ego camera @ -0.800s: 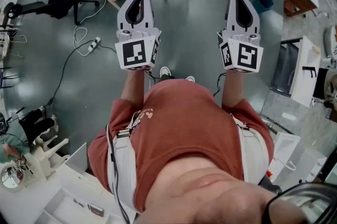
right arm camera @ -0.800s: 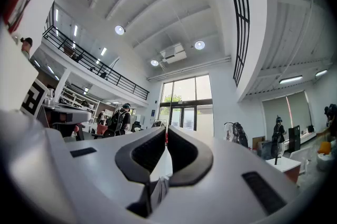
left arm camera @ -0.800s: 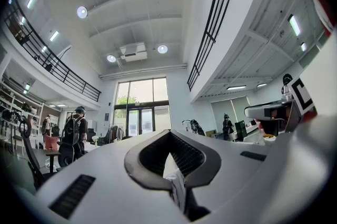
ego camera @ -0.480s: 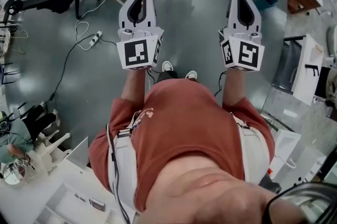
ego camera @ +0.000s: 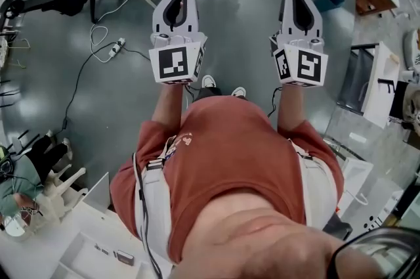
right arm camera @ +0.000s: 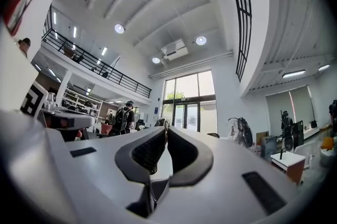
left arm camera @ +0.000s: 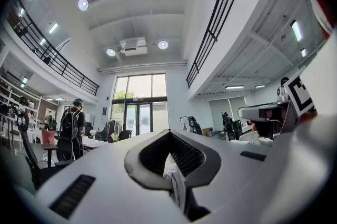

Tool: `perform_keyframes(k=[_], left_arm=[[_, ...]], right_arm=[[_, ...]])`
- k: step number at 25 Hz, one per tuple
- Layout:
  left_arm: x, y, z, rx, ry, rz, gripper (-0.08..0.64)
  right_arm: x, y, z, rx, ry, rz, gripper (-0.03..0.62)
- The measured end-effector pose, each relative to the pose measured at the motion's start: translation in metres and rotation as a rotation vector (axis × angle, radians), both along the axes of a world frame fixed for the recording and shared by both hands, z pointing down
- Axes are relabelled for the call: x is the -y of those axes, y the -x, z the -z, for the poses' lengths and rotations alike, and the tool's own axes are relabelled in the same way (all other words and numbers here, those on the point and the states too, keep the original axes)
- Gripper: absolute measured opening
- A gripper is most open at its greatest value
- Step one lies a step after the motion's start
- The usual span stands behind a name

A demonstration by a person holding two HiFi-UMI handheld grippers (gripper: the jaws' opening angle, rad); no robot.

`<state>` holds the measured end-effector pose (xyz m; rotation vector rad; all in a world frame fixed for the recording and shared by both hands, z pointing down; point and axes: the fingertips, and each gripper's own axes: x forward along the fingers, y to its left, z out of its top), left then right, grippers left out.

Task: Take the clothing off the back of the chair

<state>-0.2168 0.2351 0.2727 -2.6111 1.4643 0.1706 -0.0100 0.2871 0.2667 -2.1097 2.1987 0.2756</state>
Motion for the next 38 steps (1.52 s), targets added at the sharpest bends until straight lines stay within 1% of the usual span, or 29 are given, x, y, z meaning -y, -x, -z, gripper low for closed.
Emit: perform_keyframes(k=[9,12,16,21,23,26,31,38], left_arm=[[0.035,0.047,-0.007,-0.001,-0.013,-0.016,0.014],[0.045,0.056,-0.011,-0.013,-0.004,-0.024,0.014],[0.053,0.056,-0.015,-0.018,0.004,-0.047,0.014],[0.066,0.048,-0.02,-0.019,0.005,-0.061,0.014],[0.072,0.046,-0.022,-0.016,0.002,-0.059,0.014],[0.087,0.035,-0.024,-0.015,0.006,-0.054,0.014],[0.117,-0.001,-0.021,-0.011,-0.004,-0.058,0.014],[0.171,-0.074,-0.007,-0.004,-0.013,-0.068,0.014]], right_arm=[[0.038,0.054,-0.005,-0.018,0.0,-0.007,0.029],[0.045,0.067,-0.007,-0.022,0.001,-0.006,0.029],[0.05,0.067,-0.011,-0.029,0.011,-0.032,0.029],[0.059,0.058,-0.011,-0.027,-0.014,-0.059,0.029],[0.067,0.055,-0.014,-0.031,-0.008,-0.059,0.029],[0.082,0.044,-0.018,-0.03,-0.001,-0.053,0.029],[0.115,0.01,-0.019,-0.02,0.0,-0.051,0.029],[0.171,-0.059,-0.012,-0.007,0.0,-0.046,0.029]])
